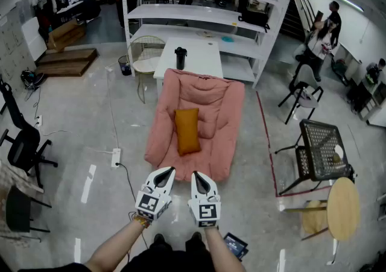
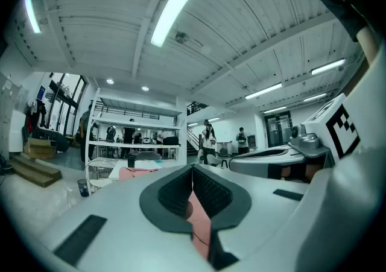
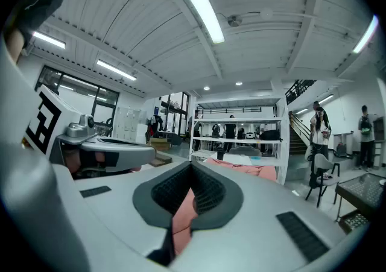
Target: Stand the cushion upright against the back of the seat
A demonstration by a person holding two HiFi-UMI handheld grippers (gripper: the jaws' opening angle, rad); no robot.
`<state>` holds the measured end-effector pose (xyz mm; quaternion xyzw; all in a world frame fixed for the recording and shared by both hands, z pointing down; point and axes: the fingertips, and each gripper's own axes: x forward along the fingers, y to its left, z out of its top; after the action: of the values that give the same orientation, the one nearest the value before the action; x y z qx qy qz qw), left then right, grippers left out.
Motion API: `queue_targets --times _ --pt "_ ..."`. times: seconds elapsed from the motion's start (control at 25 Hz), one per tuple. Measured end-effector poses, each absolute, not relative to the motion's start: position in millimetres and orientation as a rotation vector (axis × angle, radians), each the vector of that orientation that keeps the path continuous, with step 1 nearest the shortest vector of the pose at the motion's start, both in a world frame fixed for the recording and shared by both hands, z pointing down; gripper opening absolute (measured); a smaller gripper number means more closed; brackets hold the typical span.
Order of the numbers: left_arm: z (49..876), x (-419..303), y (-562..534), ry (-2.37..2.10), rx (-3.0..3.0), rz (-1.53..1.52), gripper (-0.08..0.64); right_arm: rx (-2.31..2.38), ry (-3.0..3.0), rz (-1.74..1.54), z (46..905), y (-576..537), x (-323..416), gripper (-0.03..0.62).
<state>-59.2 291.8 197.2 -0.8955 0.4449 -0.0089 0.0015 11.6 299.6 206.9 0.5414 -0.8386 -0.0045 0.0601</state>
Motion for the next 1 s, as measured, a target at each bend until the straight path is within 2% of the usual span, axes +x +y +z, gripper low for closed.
queue_targets --times 1.0 --pt "212 -116 274 1.327 -2.871 -0.021 0.014 1.660 -2.496 -0.041 222 285 -49 0.017"
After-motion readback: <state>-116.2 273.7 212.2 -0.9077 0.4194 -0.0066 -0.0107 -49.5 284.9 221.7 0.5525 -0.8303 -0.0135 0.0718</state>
